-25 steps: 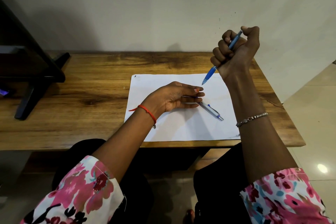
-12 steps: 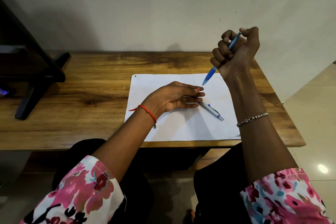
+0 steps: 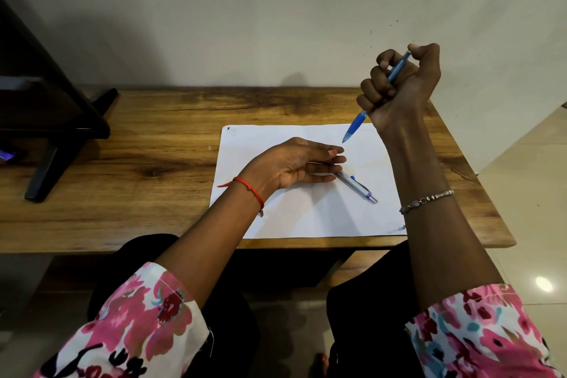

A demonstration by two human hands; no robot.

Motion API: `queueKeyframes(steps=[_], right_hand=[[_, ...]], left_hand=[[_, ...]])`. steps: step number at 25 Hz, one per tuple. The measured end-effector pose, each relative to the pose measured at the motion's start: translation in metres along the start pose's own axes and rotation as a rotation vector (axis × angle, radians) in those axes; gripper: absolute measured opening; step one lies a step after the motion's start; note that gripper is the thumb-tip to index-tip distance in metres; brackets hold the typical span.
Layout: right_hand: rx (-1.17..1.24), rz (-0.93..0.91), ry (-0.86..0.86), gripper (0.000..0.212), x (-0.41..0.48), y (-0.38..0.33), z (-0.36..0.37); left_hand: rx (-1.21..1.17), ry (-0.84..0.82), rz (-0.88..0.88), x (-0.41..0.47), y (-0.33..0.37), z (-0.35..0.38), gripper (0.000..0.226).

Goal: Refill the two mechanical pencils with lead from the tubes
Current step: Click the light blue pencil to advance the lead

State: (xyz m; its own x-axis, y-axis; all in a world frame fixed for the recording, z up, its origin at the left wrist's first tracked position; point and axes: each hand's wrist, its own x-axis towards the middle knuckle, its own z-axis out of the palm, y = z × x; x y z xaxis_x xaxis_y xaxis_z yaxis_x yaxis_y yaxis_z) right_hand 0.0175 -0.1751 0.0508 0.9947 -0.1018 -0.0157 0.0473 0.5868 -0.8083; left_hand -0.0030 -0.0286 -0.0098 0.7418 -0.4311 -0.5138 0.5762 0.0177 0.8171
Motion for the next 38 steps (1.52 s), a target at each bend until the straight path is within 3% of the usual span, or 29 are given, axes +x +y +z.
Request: queueKeyframes(steps=[22, 30, 38], right_hand=[[-0.002, 0.004, -0.006, 0.038, -0.0017, -0.0028, 0.0026], [-0.064, 0.001, -0.075, 0.048, -0.0031, -0.0012, 0.0032], [-0.082, 0.009, -0.072, 0.041, -0.0025, -0.0015, 0.0039]], left_hand=[[0.0, 0.012, -0.027, -0.003, 0.0013, 0.0034, 0.015], [0.004, 0.013, -0.023, -0.0033, 0.0017, 0.0034, 0.014], [0.009, 0.017, -0.021, -0.003, 0.0014, 0.0033, 0.013]])
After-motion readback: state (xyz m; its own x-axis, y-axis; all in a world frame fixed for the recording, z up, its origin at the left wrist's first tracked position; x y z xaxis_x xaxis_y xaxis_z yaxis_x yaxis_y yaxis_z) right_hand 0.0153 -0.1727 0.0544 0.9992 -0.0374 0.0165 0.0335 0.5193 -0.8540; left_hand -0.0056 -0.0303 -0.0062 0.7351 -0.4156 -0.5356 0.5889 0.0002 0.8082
